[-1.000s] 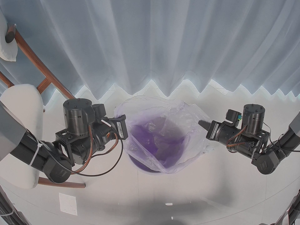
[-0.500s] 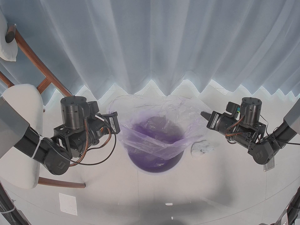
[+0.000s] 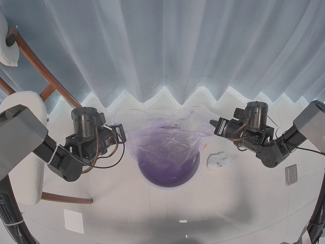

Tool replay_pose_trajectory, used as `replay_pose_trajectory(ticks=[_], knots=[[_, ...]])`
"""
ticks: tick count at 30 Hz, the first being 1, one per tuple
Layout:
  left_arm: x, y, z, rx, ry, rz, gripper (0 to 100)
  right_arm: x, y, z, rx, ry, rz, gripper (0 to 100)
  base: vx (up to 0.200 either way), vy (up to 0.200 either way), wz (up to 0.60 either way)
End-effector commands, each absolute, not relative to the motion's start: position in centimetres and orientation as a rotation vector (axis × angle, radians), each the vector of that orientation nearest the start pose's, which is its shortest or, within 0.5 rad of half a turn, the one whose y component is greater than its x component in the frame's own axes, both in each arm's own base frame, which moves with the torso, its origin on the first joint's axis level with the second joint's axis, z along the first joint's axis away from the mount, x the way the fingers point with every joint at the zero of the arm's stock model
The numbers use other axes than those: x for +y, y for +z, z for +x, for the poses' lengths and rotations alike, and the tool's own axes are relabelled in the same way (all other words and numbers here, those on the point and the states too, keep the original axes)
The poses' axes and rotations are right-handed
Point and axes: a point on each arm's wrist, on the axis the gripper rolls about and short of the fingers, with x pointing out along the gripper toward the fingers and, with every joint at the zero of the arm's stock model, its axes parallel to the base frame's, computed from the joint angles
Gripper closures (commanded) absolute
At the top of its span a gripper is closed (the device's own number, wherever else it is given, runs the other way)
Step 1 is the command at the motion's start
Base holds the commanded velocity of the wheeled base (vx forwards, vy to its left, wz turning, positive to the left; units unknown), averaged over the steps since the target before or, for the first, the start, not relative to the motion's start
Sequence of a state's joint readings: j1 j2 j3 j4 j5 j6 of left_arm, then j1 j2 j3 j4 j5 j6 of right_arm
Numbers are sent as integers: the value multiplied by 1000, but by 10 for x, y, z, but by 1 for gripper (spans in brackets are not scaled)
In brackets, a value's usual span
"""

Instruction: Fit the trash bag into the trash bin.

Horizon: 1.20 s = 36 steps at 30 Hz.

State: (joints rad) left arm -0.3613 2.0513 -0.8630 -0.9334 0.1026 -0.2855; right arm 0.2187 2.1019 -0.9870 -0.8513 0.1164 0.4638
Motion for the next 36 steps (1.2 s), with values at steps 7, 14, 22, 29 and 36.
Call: replay_pose_trajectory(ticks=[7, 14, 22, 29, 36], knots=[[-127, 68, 346, 407, -189, -233, 100, 82, 73, 401, 425, 219, 431, 100, 0, 0, 0], [-123, 54, 331, 478, -177, -229, 100, 80, 69, 399, 441, 213, 431, 100, 0, 0, 0], [-117, 37, 306, 551, -171, -209, 100, 67, 49, 382, 531, 201, 439, 100, 0, 0, 0], [-117, 30, 296, 545, -183, -208, 100, 65, 44, 369, 570, 203, 442, 100, 0, 0, 0], [-123, 35, 294, 491, -213, -210, 100, 62, 46, 367, 538, 224, 447, 100, 0, 0, 0]])
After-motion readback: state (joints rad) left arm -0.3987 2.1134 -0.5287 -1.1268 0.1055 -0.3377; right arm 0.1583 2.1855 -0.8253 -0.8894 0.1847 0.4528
